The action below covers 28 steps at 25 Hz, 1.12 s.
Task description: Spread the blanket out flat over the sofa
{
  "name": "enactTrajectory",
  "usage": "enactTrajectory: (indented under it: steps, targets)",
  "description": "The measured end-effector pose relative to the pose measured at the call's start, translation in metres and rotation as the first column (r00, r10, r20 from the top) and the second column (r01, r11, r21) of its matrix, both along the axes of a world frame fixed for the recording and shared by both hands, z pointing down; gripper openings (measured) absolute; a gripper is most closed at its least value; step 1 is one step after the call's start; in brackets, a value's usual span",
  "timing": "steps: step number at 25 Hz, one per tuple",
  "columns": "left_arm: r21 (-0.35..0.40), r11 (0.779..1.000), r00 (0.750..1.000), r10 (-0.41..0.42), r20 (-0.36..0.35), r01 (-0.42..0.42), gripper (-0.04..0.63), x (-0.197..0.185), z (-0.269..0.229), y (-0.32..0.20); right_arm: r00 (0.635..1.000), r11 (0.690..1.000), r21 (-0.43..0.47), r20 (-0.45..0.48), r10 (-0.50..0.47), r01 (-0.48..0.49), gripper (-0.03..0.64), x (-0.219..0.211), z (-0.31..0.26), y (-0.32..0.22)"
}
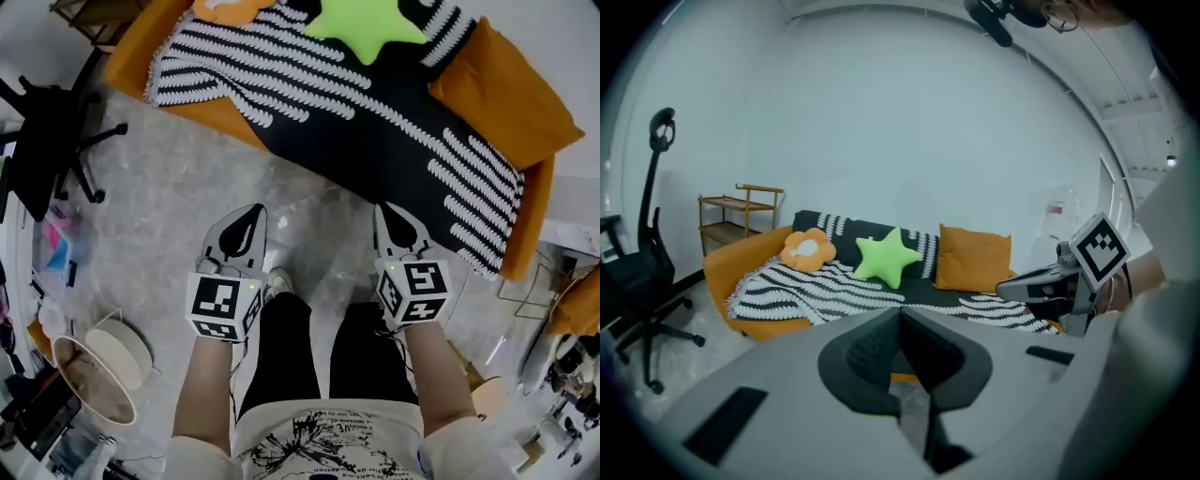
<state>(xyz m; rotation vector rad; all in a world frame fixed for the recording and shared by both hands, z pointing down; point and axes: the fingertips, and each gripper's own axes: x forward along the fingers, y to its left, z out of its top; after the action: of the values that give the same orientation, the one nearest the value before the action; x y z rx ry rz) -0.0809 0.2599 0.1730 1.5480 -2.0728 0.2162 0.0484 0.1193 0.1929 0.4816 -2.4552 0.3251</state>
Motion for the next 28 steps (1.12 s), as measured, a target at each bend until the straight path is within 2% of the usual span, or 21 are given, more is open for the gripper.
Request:
enactTrajectory:
  steps: [6,12,16,22,25,28]
  targets:
    - [-0.008,0.996,0.996,-0.090,0.018,0.090,0.012,-0.110,-0.005,0.067,0.996,0.996,-0.004,0.016,-0.091,0.091,0.014,-0.128,-0.005,0.061]
    - [-0.030,0.978,0.978,-0.207,0.008,0.207,0.012,-0.196,0.022,0.094,0.975,0.975,-0.028,0.004,-0.222,0.222,0.014,-0.234,0.021,0.087]
    - [-0.057,0.965,0.966,-0.258,-0.029,0.256,0.012,-0.257,0.048,0.095,0.966,0.965,-0.047,-0.006,-0.259,0.259,0.014,-0.304,0.042,0.083]
    - [-0.107,0.953,0.950,-0.294,-0.107,0.283,0.012,-0.358,0.091,0.070,0.966,0.964,-0.086,-0.039,-0.254,0.250,0.014,-0.406,0.072,0.044]
    - [-0.130,0.955,0.947,-0.286,-0.146,0.268,0.012,-0.392,0.119,0.058,0.960,0.953,-0.150,-0.062,-0.275,0.263,0.014,-0.437,0.098,0.042]
    - [-0.150,0.960,0.947,-0.264,-0.182,0.238,0.012,-0.428,0.144,0.039,0.948,0.944,-0.167,-0.100,-0.303,0.284,0.015,-0.469,0.124,0.044]
